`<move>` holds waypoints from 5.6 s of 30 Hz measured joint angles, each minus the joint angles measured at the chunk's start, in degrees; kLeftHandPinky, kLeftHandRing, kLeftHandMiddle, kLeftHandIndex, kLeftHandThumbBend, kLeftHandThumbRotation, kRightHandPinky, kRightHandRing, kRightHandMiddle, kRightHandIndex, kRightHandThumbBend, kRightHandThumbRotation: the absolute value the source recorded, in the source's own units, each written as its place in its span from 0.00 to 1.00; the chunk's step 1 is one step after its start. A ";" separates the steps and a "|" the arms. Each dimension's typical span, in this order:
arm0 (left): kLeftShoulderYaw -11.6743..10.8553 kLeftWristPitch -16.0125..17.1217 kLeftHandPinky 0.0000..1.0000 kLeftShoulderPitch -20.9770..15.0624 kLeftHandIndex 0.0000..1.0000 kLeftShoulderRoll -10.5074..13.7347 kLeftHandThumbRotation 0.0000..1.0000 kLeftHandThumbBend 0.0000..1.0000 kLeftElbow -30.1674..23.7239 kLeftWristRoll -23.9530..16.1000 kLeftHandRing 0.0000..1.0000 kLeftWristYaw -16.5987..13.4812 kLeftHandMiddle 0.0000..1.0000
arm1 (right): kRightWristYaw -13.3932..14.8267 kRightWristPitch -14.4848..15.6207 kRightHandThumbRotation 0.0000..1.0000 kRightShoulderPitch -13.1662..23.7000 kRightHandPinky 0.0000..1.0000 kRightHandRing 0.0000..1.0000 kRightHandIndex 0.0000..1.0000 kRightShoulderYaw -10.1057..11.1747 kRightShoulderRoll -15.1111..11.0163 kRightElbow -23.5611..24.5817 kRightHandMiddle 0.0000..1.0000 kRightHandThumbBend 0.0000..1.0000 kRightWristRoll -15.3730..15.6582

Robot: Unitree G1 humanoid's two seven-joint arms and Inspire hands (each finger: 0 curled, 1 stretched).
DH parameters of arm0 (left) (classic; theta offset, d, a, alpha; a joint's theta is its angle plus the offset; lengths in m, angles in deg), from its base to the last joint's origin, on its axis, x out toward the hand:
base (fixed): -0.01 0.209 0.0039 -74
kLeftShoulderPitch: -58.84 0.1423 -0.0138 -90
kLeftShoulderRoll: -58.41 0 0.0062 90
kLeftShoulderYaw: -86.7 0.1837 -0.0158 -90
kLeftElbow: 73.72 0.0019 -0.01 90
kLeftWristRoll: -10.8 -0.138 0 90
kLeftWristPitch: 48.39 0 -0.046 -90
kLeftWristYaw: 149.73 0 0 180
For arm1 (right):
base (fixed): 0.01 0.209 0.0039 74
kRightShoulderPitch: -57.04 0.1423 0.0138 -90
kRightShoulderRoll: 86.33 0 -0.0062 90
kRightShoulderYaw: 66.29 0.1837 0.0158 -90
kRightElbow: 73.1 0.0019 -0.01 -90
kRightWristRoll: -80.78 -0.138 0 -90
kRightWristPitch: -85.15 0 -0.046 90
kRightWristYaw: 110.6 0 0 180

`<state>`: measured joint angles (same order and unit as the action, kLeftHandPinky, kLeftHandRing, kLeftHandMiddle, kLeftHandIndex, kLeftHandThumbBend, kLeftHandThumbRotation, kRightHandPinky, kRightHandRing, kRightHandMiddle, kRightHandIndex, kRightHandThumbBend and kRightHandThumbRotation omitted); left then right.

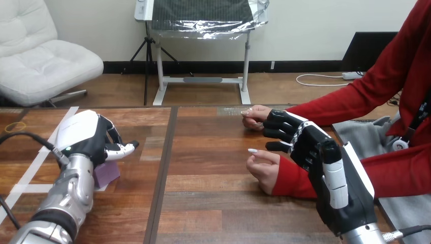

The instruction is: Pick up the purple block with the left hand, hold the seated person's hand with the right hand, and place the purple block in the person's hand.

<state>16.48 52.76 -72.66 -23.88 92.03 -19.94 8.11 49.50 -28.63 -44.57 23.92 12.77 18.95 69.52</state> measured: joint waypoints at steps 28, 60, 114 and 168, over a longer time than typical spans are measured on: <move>-2.38 5.11 0.48 0.18 0.62 0.03 0.49 0.58 -3.60 2.04 0.57 -1.32 0.61 | 0.19 0.00 1.00 0.00 0.75 0.80 0.78 0.04 -0.02 0.00 0.79 0.83 -0.03; -6.37 6.99 0.77 0.19 0.87 0.71 0.54 0.67 -8.36 5.19 0.84 4.64 0.87 | 0.19 0.23 1.00 0.00 0.73 0.78 0.77 0.05 -0.01 0.00 0.77 0.83 -0.08; -2.45 -0.34 0.81 0.32 0.83 2.05 0.53 0.75 -6.35 -1.40 0.82 12.32 0.83 | 0.18 1.12 1.00 0.00 0.71 0.77 0.78 0.05 -0.02 0.09 0.77 0.85 -0.14; 2.22 -7.16 0.88 0.34 0.85 2.51 0.47 0.75 -3.44 -5.26 0.86 10.65 0.86 | -0.37 1.45 1.00 0.00 0.70 0.77 0.77 0.06 -0.08 0.44 0.77 0.85 -0.21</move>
<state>18.70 45.60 -72.31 -21.37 88.58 -25.20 18.76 49.13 -27.18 -44.57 23.98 12.69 19.39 69.32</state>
